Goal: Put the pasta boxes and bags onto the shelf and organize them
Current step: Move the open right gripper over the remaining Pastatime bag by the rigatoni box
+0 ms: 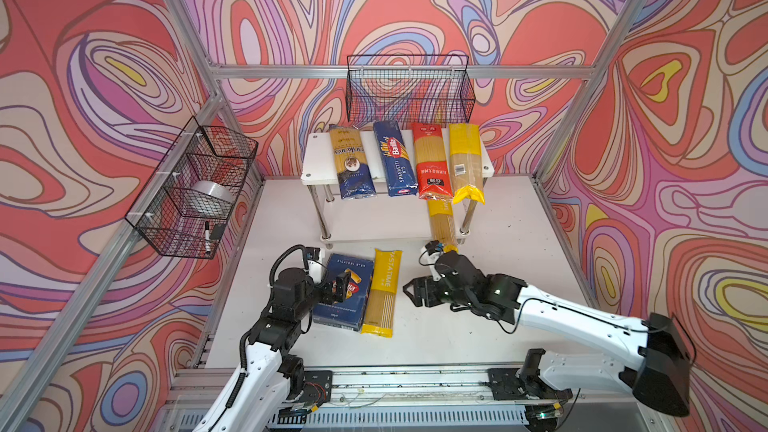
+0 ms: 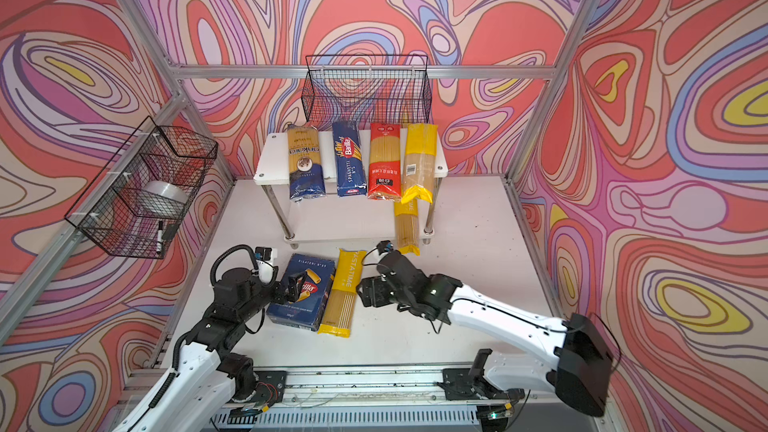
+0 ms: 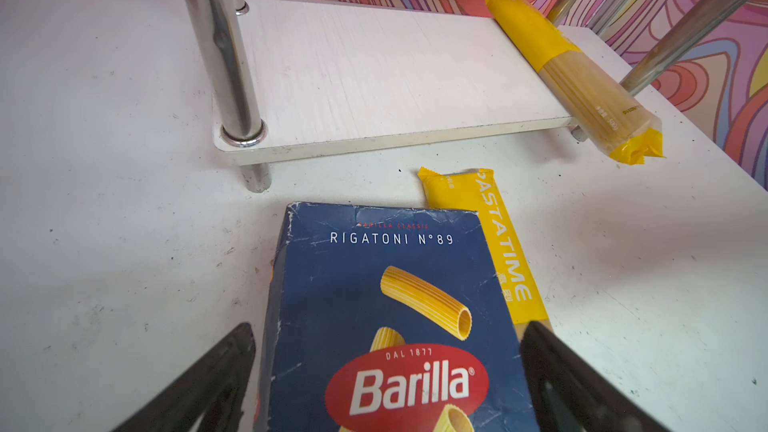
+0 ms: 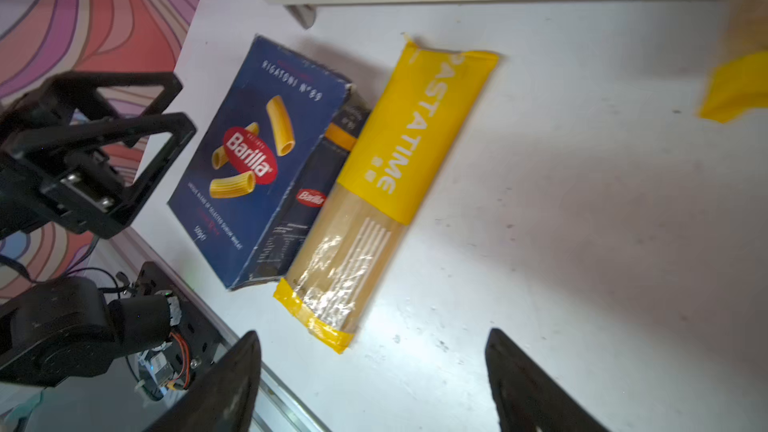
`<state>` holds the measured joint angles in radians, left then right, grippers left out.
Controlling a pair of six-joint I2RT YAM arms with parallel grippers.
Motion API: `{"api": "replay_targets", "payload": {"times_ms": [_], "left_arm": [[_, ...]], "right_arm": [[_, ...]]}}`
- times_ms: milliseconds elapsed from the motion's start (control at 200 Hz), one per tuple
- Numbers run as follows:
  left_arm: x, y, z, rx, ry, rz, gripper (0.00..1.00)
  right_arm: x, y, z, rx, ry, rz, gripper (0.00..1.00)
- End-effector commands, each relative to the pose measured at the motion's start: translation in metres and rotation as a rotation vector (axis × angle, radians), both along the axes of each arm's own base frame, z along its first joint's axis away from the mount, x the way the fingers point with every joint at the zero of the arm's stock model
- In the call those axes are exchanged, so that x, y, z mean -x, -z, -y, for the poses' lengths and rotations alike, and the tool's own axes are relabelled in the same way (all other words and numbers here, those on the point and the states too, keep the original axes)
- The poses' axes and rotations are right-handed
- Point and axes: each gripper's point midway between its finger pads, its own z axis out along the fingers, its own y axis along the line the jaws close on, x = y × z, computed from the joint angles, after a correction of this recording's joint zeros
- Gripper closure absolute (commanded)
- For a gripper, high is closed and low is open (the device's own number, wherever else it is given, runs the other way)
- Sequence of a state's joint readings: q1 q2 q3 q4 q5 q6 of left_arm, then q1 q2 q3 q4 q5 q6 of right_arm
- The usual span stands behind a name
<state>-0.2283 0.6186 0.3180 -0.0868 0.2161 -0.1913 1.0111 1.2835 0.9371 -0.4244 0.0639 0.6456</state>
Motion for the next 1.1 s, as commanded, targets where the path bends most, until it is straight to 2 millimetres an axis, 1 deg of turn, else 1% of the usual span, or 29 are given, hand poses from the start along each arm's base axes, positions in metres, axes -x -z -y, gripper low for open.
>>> {"api": "replay_targets", "payload": {"times_ms": [0,80,175,270,371,466,566,636,741,746,761,921,1021,1092], "left_arm": [[0.0,-0.007,0.0,-0.004,0.001,0.013,0.0],[-0.001,-0.006,0.0,-0.004,-0.002,0.01,0.0],[-0.001,-0.007,0.001,-0.005,0.007,0.006,0.0],[-0.001,-0.006,0.0,-0.004,0.001,0.009,0.0],[-0.001,-0.007,-0.001,-0.006,-0.006,0.01,0.0],[-0.001,-0.007,0.0,-0.005,0.0,0.011,0.0],[0.0,-0.006,0.001,-0.005,0.008,0.008,0.0],[0.0,-0.006,0.001,-0.004,0.006,0.009,0.0],[-0.001,-0.006,-0.001,-0.006,-0.006,0.006,0.0],[-0.001,-0.006,-0.001,-0.006,-0.007,0.006,0.0],[-0.001,-0.006,-0.001,-0.007,-0.005,0.006,0.0],[-0.001,-0.006,-0.001,-0.005,-0.003,0.009,0.0],[-0.001,-0.007,-0.001,-0.006,-0.004,0.008,0.0],[-0.001,-0.006,0.0,-0.005,-0.001,0.006,0.0]], "right_arm": [[-0.014,-0.005,-0.018,0.082,0.035,0.089,0.11],[-0.019,0.009,-0.029,0.086,0.043,0.076,0.11],[-0.025,0.024,-0.034,0.133,0.051,0.068,0.1],[-0.032,0.029,-0.043,0.16,0.051,0.066,0.1],[-0.033,0.034,-0.058,0.143,0.025,0.053,0.1],[-0.032,0.049,-0.066,0.146,0.005,0.03,0.1],[-0.032,0.07,-0.067,0.193,0.0,0.005,0.09],[-0.032,0.081,-0.07,0.203,-0.011,-0.007,0.09],[-0.03,0.082,-0.076,0.179,-0.026,-0.019,0.09],[-0.03,0.088,-0.076,0.19,-0.028,-0.026,0.09],[-0.029,0.094,-0.076,0.197,-0.028,-0.035,0.09],[-0.023,0.111,-0.076,0.202,-0.029,-0.054,0.09],[-0.023,0.122,-0.075,0.222,-0.025,-0.064,0.09],[-0.024,0.126,-0.076,0.237,-0.025,-0.066,0.09]]}}
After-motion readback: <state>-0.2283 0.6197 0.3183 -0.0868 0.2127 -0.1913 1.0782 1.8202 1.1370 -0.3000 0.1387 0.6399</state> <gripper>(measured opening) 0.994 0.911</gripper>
